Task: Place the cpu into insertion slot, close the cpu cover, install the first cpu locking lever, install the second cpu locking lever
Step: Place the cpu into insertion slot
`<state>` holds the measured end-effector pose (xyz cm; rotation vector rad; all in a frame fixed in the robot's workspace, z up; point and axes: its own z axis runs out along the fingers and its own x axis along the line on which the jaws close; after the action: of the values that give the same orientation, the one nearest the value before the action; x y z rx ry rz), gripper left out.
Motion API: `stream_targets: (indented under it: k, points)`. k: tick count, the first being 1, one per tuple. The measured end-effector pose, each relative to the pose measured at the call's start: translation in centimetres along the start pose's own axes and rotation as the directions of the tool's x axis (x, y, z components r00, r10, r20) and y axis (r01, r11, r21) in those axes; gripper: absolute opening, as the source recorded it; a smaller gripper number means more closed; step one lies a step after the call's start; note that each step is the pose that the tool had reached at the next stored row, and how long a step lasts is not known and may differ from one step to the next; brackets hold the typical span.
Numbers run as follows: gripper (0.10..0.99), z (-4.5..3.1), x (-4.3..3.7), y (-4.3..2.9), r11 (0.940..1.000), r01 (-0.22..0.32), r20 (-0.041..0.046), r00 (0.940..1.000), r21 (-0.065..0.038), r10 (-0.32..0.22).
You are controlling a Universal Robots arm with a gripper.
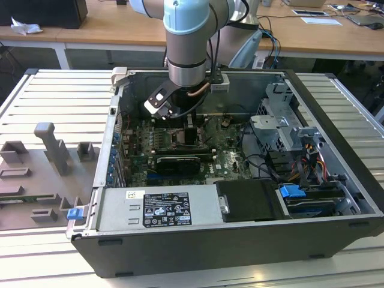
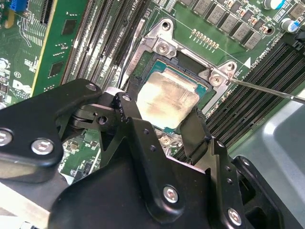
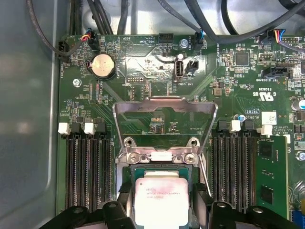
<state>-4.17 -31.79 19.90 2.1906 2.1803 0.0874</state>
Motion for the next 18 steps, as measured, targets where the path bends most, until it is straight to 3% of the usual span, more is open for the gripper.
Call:
stream_targets:
  k: [4, 11, 13, 14, 16, 17, 18]
  points:
    - [0.616, -0.05, 0.00, 0.00, 1.0000, 0.000, -0.0002, 1.0000, 0.000, 0.000]
    - [0.616, -0.98, 0.01, 0.07, 1.0000, 0.000, 0.0001, 1.0000, 0.000, 0.000]
    - [0.475, -1.12, 0.01, 0.08, 1.0000, 0.000, 0.0001, 1.0000, 0.000, 0.000]
    - [0.475, -1.13, 0.01, 0.09, 1.0000, 0.000, 0.0000, 1.0000, 0.000, 0.000]
    - [0.353, -1.17, 0.01, 0.09, 1.0000, 0.000, 0.0003, 1.0000, 0.000, 0.000]
    - [0.231, -1.17, 0.01, 0.09, 1.0000, 0.000, 0.0003, 1.0000, 0.000, 0.000]
    - [0.231, -1.17, 0.01, 0.09, 1.0000, 0.000, 0.0003, 1.0000, 0.000, 0.000]
